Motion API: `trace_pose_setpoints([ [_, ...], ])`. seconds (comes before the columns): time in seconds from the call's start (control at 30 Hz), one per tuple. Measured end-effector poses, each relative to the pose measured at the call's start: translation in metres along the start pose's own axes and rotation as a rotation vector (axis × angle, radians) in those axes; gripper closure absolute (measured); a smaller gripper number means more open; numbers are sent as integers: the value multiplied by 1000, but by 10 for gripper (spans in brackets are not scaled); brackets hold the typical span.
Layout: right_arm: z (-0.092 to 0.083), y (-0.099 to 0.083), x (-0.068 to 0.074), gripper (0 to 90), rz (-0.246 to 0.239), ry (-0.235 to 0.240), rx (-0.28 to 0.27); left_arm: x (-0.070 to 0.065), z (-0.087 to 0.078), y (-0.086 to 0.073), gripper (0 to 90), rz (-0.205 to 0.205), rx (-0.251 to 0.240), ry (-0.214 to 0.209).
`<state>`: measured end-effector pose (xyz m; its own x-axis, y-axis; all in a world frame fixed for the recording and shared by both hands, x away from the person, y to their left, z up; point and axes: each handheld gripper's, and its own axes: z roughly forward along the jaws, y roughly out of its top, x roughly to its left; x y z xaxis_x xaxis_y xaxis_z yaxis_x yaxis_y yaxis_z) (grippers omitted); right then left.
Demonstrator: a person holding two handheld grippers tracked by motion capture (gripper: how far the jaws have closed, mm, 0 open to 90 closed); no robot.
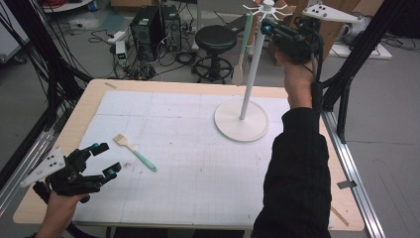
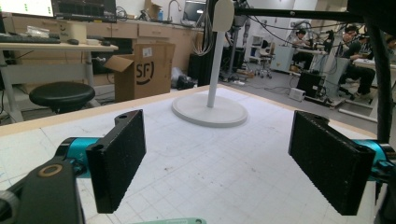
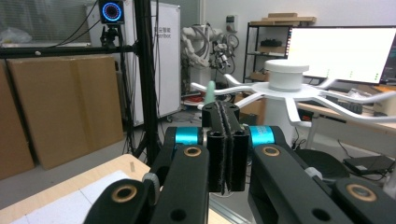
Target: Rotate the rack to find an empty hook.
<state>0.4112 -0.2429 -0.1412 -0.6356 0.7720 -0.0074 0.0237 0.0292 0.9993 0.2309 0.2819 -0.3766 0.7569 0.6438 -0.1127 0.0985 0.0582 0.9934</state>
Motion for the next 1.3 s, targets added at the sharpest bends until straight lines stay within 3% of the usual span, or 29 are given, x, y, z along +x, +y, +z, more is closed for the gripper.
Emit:
trace_pose_setpoints([
  [0.37, 13, 0, 12, 892, 9, 26, 2, 1, -4, 0, 195, -2, -4, 5],
  [0.7, -9, -16, 21, 860, -12, 68, -3, 3, -6, 3, 194, 4, -13, 8],
  [0.87, -25, -31, 24, 649, -11, 77, 24, 4, -8, 6, 194, 5, -20, 17],
  [1.0, -38, -53, 26, 502, -50, 40, 89, 6, -10, 5, 194, 6, -19, 26],
  [1.1, -49, -70, 26, 355, -20, 15, 106, 6, -9, 5, 193, 5, -19, 28],
  [1.3, -69, -95, 31, 265, -35, -2, 142, 4, -5, 2, 193, 1, -13, 20],
])
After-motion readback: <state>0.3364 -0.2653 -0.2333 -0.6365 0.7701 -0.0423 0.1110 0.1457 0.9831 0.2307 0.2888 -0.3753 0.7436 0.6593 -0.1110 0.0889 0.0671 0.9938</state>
